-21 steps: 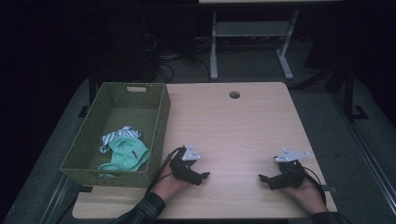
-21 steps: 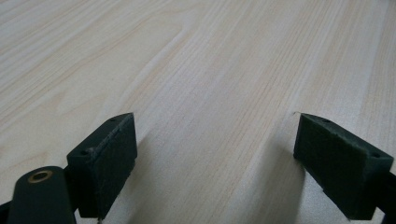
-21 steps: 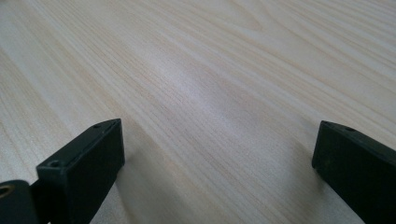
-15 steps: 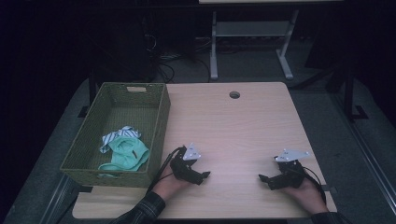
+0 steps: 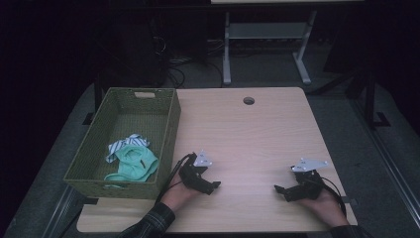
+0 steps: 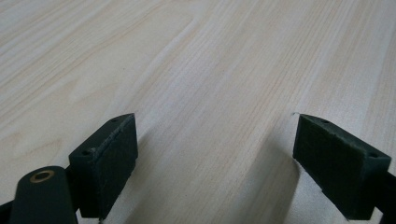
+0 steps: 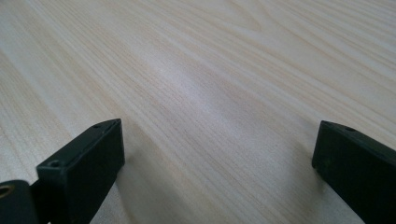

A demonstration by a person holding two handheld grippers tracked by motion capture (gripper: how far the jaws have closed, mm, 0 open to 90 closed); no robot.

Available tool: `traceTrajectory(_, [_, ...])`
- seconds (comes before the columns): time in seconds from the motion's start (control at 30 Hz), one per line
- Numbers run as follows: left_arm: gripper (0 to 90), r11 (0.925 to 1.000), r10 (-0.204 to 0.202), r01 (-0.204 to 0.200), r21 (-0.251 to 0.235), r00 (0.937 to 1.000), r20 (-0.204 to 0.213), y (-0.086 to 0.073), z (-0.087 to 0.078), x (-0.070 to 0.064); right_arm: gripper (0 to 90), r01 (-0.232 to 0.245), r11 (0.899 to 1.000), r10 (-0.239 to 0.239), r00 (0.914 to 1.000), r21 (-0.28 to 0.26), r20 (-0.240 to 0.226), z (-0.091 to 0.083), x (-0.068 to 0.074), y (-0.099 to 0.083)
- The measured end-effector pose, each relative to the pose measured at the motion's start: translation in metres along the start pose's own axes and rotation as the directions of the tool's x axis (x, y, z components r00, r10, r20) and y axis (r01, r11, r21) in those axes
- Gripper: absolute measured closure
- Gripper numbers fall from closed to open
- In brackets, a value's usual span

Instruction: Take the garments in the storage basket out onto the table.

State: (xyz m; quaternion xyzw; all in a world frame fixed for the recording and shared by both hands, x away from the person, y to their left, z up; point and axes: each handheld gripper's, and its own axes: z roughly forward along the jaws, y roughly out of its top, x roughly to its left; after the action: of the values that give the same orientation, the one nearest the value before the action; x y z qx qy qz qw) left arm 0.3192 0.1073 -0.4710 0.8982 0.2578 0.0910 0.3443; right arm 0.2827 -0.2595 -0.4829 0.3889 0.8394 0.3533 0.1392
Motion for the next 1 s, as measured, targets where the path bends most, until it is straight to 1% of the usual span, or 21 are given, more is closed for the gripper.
traceTrajectory(0.03, [13.2, 1.0000, -0.004, 0.004, -0.003, 1.0000, 0.002, 0.000, 0.000, 0.000, 2.0, -0.002, 1.000, 0.002, 1.0000, -0.001, 0.004, 0.000, 0.000, 0.000])
traceTrajectory(0.13, [13.3, 1.0000, -0.001, 0.001, 0.002, 1.0000, 0.005, 0.002, -0.001, 0.001, 2.0, -0.004, 1.000, 0.004, 1.0000, -0.001, 0.007, 0.000, 0.000, 0.000])
traceTrajectory(0.17, [13.3, 0.9999, -0.010, 0.010, -0.003, 0.9999, 0.007, 0.002, -0.002, 0.001, 2.0, -0.004, 1.000, 0.004, 1.0000, -0.002, 0.007, 0.000, 0.000, 0.000])
traceTrajectory(0.3, [13.3, 0.9998, -0.014, 0.014, -0.013, 0.9999, 0.006, 0.004, -0.004, 0.003, 2.0, -0.012, 1.000, 0.012, 0.9998, -0.003, 0.015, -0.001, 0.000, -0.001])
traceTrajectory(0.4, [13.3, 0.9997, -0.024, 0.024, -0.011, 0.9997, 0.008, 0.004, -0.005, 0.004, 2.0, -0.019, 1.000, 0.019, 0.9998, -0.004, 0.012, -0.001, 0.000, -0.001])
traceTrajectory(0.53, [13.4, 0.9997, -0.025, 0.025, -0.007, 0.9996, 0.012, 0.005, -0.005, 0.004, 2.0, -0.031, 0.999, 0.031, 0.9995, -0.009, 0.003, -0.001, -0.001, -0.001])
traceTrajectory(0.6, [13.4, 0.9996, -0.025, 0.026, -0.008, 0.9996, 0.012, 0.006, -0.007, 0.003, 1.9, -0.029, 1.000, 0.029, 0.9995, -0.007, 0.008, -0.001, 0.000, -0.001])
traceTrajectory(0.67, [13.4, 0.9996, -0.028, 0.028, -0.009, 0.9995, 0.013, 0.007, -0.007, 0.003, 1.9, -0.014, 1.000, 0.014, 0.9997, -0.002, 0.018, -0.001, 0.000, -0.001])
traceTrajectory(0.8, [13.4, 0.9996, -0.027, 0.028, -0.009, 0.9995, 0.014, 0.008, -0.008, 0.004, 1.9, -0.018, 1.000, 0.018, 0.9997, -0.006, 0.017, -0.001, 0.000, -0.001])
traceTrajectory(0.87, [13.4, 0.9993, -0.035, 0.035, -0.013, 0.9992, 0.020, 0.009, -0.010, 0.004, 1.9, -0.018, 1.000, 0.018, 0.9997, -0.004, 0.017, -0.001, 0.000, -0.001])
traceTrajectory(0.93, [13.4, 0.9995, -0.028, 0.028, -0.013, 0.9995, 0.017, 0.010, -0.011, 0.004, 1.9, -0.015, 1.000, 0.016, 0.9997, -0.004, 0.017, -0.001, 0.000, -0.001])
traceTrajectory(1.0, [13.5, 0.9991, -0.036, 0.036, -0.020, 0.9992, 0.020, 0.011, -0.012, 0.004, 1.9, -0.015, 1.000, 0.015, 0.9997, -0.004, 0.018, -0.001, 0.000, -0.001])
